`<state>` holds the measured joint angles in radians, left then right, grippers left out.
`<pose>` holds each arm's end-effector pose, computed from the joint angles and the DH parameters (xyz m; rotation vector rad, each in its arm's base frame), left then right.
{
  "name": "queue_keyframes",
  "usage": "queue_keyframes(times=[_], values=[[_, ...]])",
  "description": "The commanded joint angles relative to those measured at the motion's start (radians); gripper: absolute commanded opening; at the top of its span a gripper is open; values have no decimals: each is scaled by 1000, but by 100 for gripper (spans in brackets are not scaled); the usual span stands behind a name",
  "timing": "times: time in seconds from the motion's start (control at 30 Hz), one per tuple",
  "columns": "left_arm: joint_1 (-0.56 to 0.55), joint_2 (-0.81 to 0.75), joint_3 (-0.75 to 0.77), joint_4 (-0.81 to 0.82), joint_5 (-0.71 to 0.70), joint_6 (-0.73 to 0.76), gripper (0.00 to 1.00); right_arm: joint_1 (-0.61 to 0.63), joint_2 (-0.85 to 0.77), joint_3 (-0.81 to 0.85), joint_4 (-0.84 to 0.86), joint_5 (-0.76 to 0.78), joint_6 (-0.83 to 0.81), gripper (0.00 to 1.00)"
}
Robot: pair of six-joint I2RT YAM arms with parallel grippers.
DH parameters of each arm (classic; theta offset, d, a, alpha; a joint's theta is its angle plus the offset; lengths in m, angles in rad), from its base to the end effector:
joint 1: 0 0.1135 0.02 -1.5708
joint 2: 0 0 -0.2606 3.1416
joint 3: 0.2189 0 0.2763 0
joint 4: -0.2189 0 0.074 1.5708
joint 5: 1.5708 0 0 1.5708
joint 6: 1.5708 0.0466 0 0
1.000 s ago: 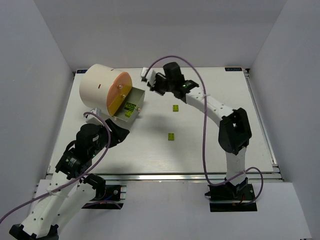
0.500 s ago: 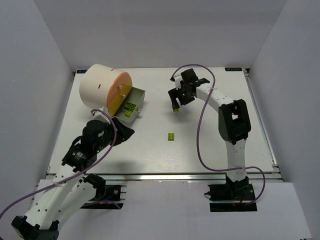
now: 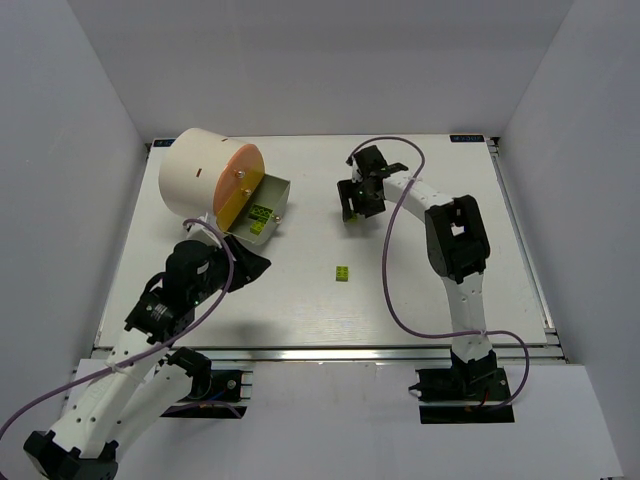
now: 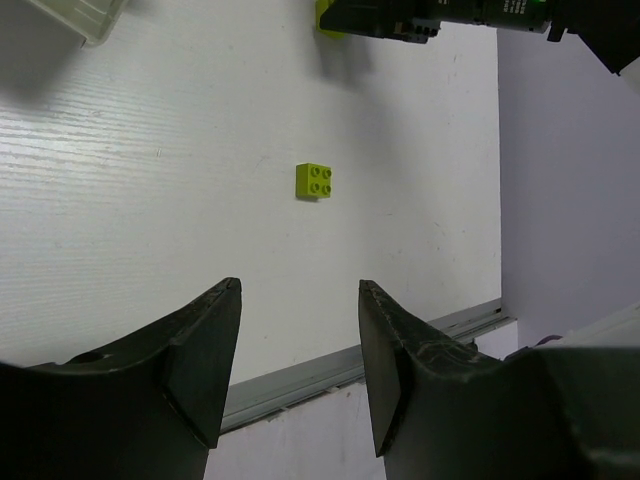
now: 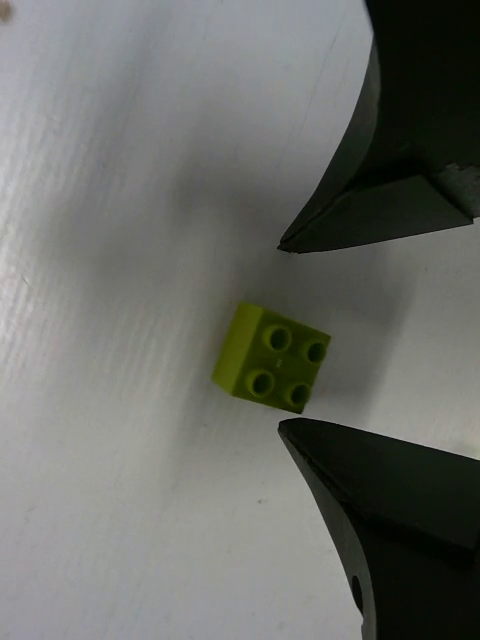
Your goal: Sort the legos into containers by color
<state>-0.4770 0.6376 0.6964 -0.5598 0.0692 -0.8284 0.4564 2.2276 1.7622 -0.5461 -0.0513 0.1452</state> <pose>0.1602 -0.0864 0.2865 -0.3384 2.1628 -0.8478 0.4577 0.2274 0.1503 -0.4231 2.5732 0.2858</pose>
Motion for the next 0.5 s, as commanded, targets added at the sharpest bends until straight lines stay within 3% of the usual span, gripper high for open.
queue_keyframes(times=[0.0, 0.2, 0.47], values=[[2, 8, 0, 11, 14, -9, 60, 19, 30, 42, 37, 86, 39, 72], [2, 30, 5, 20, 15, -9, 60, 50, 49, 54, 55, 137, 14, 53], [2, 33, -6, 35, 24, -8, 60, 61, 6, 34, 112, 113, -117, 11]])
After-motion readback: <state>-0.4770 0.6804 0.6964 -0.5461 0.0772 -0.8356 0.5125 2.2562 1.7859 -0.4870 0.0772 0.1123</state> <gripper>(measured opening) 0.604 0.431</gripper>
